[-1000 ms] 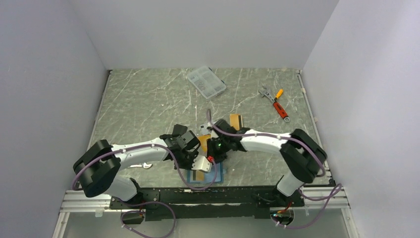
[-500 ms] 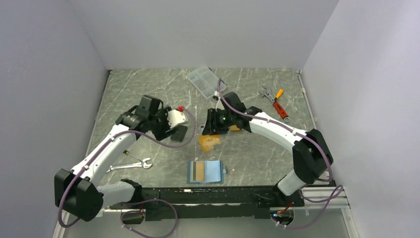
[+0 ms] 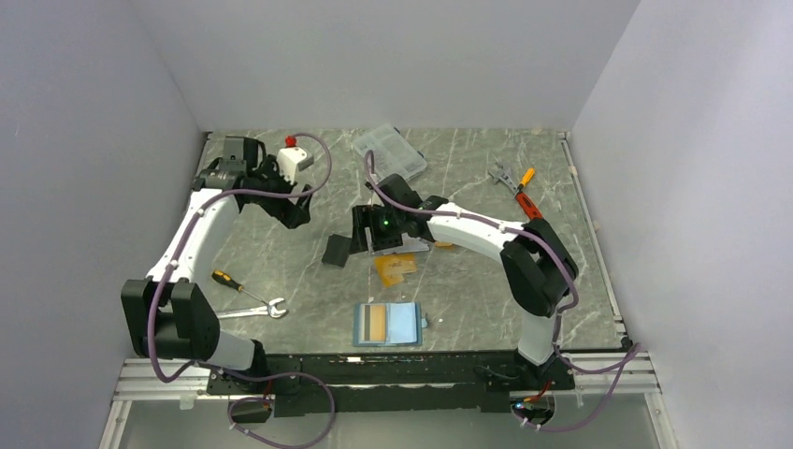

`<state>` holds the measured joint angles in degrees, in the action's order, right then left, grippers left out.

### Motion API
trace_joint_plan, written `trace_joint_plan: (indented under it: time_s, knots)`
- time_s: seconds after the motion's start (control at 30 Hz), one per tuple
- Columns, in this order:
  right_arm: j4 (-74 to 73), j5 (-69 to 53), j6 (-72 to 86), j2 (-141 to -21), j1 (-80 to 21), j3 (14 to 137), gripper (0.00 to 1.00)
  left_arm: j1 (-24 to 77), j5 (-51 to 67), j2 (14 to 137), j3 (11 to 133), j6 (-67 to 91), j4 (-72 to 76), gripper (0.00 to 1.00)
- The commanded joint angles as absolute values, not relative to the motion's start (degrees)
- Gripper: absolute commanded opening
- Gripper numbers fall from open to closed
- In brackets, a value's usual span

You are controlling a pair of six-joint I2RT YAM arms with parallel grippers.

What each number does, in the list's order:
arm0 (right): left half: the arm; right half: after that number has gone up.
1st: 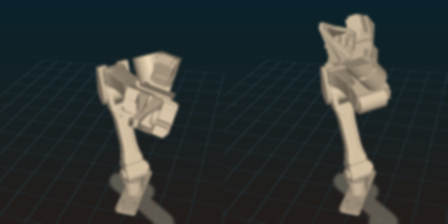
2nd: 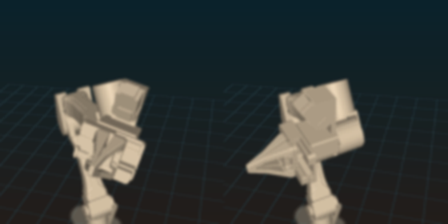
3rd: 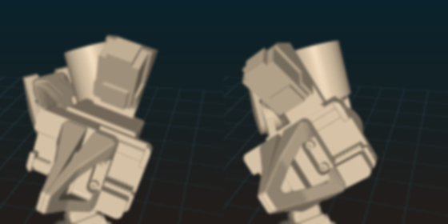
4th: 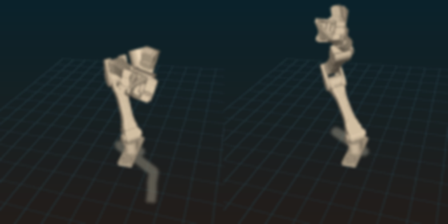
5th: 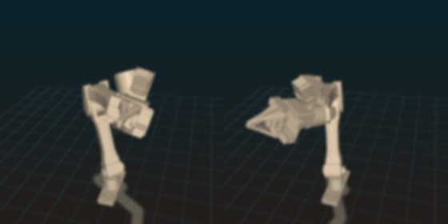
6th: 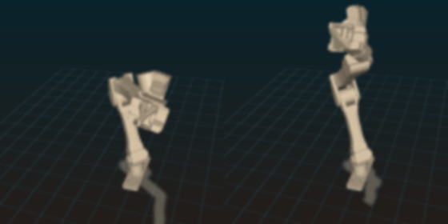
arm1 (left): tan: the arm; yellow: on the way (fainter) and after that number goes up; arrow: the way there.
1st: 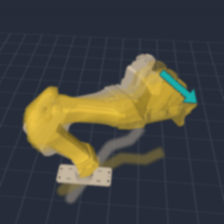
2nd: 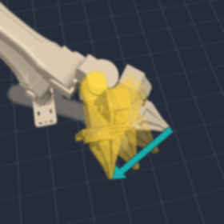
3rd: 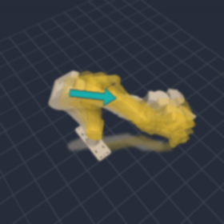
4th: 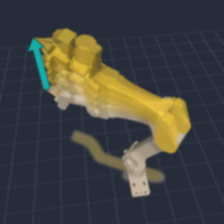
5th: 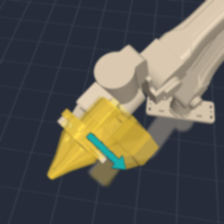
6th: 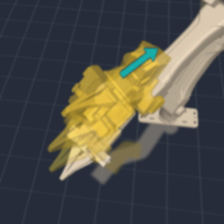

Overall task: Put the credit cards into the card holder
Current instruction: Pick up the credit card from the center of the board.

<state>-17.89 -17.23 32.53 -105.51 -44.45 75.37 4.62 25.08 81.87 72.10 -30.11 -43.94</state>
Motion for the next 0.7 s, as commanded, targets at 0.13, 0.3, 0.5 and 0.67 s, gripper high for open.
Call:
trace_joint_plan:
  time_s: [0.13,0.3,0.5,0.67]
  knots:
    - [-13.7,-14.4,33.3,-107.6,-44.3,80.3,0.93,0.2,38.9,85.6,75.4,-28.0,-44.4,0.99]
    - [-15.5,-13.9,33.3,-110.3,-44.5,83.5,0.94,-0.5,24.0,69.5,57.5,-19.4,-20.0,0.99]
    - [-16.5,-13.8,34.6,-113.3,-45.0,85.3,0.76,-2.1,33.8,79.0,61.0,-20.1,-27.1,0.99]
    - [-15.0,-13.4,36.4,-116.0,-45.4,85.8,0.64,-1.1,41.8,86.6,61.5,-9.6,-26.3,0.99]
